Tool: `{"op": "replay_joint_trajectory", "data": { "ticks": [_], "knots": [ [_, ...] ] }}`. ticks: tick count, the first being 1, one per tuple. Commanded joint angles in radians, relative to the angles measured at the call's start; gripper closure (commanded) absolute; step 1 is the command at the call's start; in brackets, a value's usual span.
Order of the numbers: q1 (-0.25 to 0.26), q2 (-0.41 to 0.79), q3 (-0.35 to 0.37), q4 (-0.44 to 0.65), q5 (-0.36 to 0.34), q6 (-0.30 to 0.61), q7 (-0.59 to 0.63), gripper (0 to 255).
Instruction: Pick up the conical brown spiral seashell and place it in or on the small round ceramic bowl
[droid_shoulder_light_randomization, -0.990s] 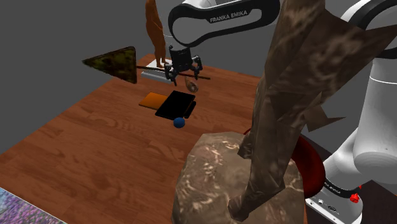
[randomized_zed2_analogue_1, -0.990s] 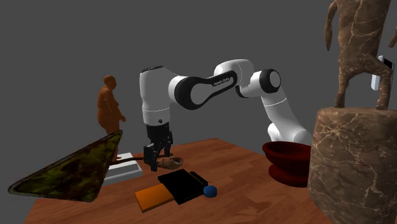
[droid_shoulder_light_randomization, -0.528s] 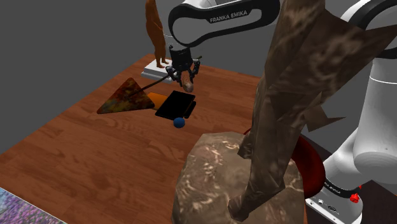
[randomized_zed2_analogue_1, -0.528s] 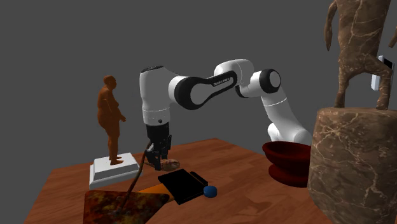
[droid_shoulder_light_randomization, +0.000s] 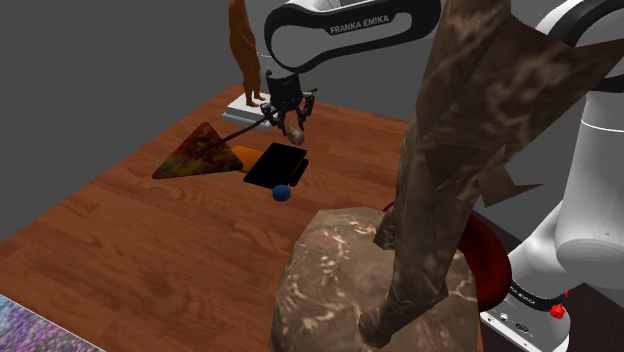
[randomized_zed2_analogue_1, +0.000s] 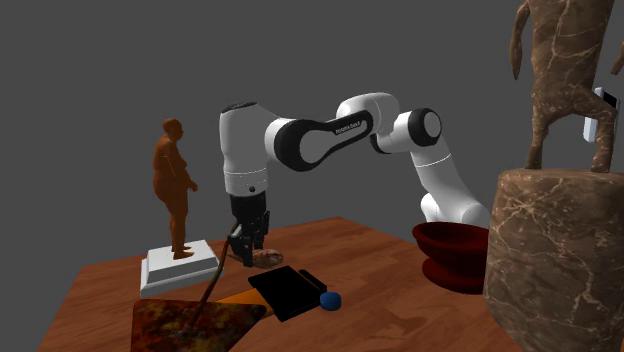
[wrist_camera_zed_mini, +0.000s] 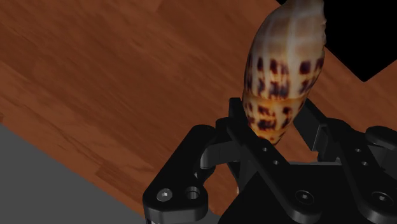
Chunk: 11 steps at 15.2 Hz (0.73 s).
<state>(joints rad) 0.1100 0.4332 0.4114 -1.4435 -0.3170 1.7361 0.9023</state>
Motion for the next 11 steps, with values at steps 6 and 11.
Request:
{"op": "replay_joint_trajectory", "data": {
  "ticks": [6, 11],
  "knots": [
    [0.009, -0.004, 0.003, 0.083, 0.005, -0.084, -0.015, 255],
    [0.019, 0.001, 0.004, 0.157, 0.005, -0.152, -0.026, 255]
  ]
}}
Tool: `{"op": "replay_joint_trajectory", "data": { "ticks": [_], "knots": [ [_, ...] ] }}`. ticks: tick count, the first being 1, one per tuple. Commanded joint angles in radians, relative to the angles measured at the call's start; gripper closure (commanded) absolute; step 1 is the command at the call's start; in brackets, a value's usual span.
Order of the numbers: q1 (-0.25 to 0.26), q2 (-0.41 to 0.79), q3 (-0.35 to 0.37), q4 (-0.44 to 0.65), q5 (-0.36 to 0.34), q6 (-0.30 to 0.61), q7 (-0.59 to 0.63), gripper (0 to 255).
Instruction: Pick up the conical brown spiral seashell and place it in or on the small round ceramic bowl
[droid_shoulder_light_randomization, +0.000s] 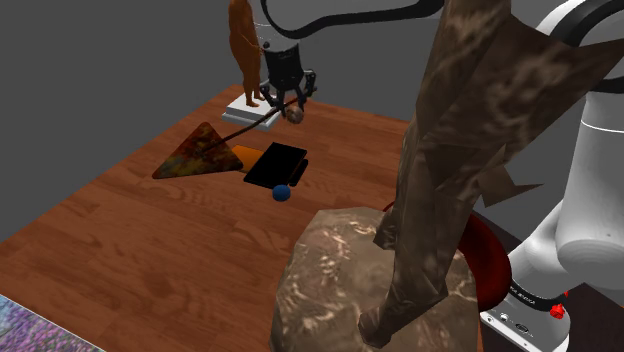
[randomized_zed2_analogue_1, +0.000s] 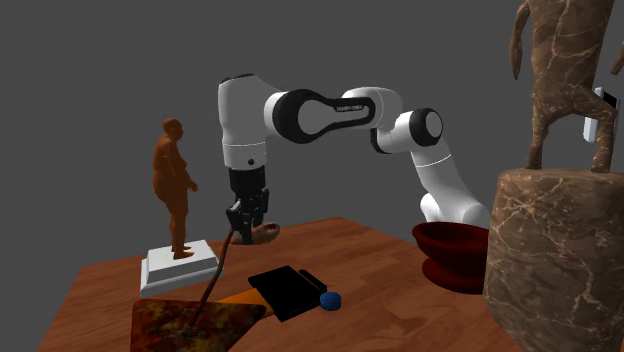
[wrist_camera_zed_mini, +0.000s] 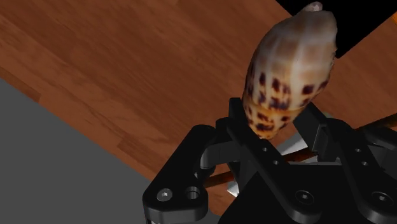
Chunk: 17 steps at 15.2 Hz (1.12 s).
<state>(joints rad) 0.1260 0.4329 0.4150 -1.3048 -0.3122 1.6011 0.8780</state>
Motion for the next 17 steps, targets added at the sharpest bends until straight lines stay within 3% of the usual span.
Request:
{"op": "replay_joint_trajectory", "data": {
  "ticks": [1, 10, 17],
  "knots": [
    [0.006, 0.003, 0.001, 0.035, -0.001, -0.031, -0.004, 255],
    [0.038, 0.040, -0.001, 0.214, -0.014, -0.172, -0.025, 255],
    [0.086, 0.107, -0.009, 0.422, -0.042, -0.310, -0.047, 255]
  ]
}}
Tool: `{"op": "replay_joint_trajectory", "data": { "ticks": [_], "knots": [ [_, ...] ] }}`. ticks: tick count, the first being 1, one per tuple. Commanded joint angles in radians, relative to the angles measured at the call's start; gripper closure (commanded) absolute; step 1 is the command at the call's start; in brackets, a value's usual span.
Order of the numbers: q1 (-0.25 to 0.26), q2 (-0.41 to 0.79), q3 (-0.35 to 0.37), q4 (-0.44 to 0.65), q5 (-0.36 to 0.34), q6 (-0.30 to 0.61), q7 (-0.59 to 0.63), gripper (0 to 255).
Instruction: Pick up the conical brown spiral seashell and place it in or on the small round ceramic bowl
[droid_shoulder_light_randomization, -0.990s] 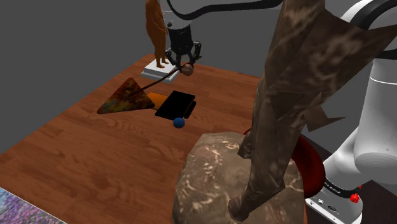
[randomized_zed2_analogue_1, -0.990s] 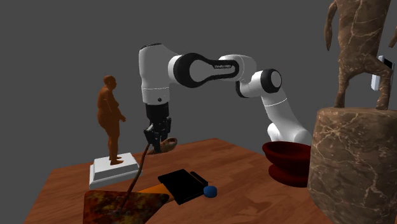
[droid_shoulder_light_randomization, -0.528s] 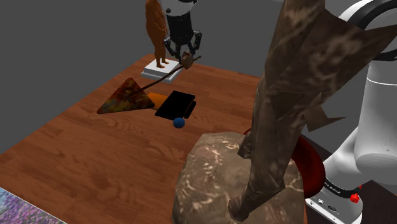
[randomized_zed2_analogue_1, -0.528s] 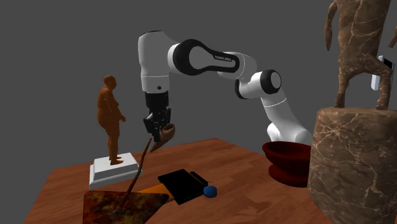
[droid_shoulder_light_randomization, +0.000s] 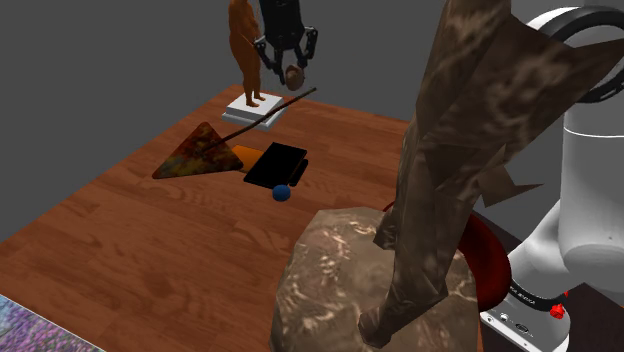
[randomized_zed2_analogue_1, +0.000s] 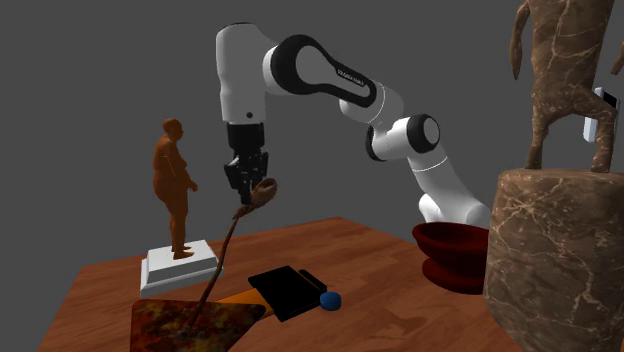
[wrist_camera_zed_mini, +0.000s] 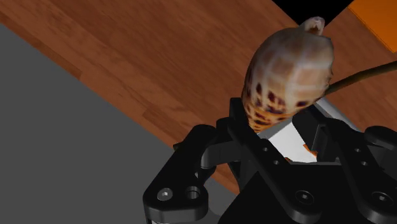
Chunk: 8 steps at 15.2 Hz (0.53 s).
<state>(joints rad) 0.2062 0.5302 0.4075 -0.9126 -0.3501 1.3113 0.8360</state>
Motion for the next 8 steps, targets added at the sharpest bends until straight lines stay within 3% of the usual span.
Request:
{"op": "replay_joint_trajectory", "data": {
  "ticks": [1, 4, 6, 8],
  "knots": [
    [0.016, 0.024, -0.004, 0.070, -0.010, -0.044, -0.010, 255],
    [0.046, 0.069, -0.013, 0.180, -0.028, -0.106, -0.023, 255],
    [-0.015, -0.085, 0.018, -0.074, 0.025, -0.013, 0.018, 255],
    [-0.048, -0.195, 0.035, -0.239, 0.067, 0.042, 0.041, 255]
  ]
}}
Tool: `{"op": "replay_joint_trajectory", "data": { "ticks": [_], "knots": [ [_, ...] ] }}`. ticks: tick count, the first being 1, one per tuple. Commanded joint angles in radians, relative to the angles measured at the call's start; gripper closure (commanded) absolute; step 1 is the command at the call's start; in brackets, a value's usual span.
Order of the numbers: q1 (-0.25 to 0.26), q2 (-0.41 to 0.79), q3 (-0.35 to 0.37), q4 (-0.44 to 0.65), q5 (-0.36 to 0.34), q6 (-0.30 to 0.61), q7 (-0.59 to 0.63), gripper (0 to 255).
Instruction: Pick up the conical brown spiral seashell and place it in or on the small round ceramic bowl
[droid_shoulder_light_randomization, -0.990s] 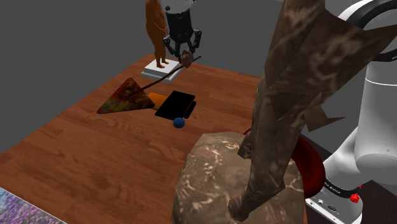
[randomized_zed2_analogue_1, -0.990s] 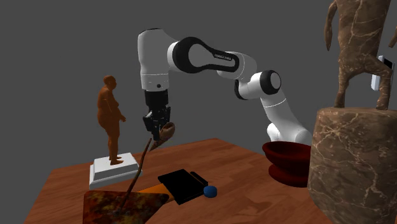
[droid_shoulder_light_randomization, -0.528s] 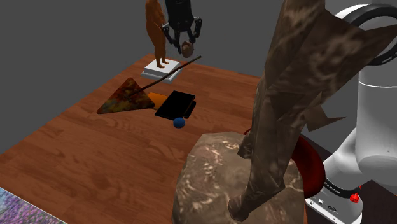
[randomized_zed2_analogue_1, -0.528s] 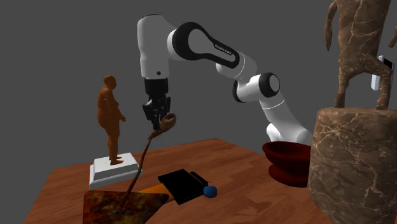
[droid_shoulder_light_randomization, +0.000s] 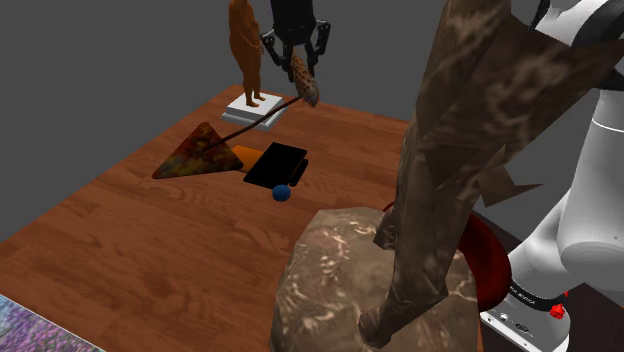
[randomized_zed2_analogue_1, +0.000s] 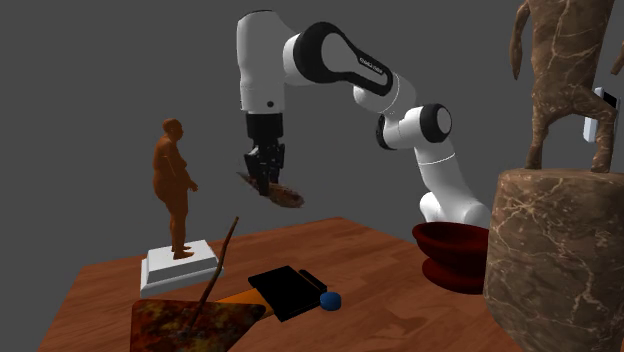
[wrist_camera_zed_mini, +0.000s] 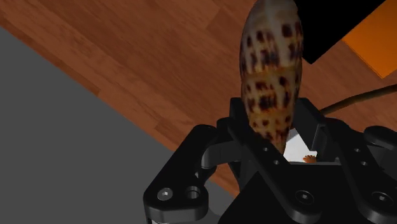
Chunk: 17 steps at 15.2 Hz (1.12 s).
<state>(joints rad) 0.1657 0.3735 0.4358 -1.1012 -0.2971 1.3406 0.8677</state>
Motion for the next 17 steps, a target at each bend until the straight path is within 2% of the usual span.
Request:
{"op": "replay_joint_trajectory", "data": {
  "ticks": [1, 8, 17],
  "knots": [
    [-0.018, -0.087, 0.013, -0.118, 0.035, 0.034, 0.018, 255],
    [-0.042, -0.375, 0.037, -0.468, 0.163, 0.117, 0.058, 255],
    [0.007, -0.675, 0.055, -0.748, 0.309, 0.124, 0.107, 255]
  ]
}}
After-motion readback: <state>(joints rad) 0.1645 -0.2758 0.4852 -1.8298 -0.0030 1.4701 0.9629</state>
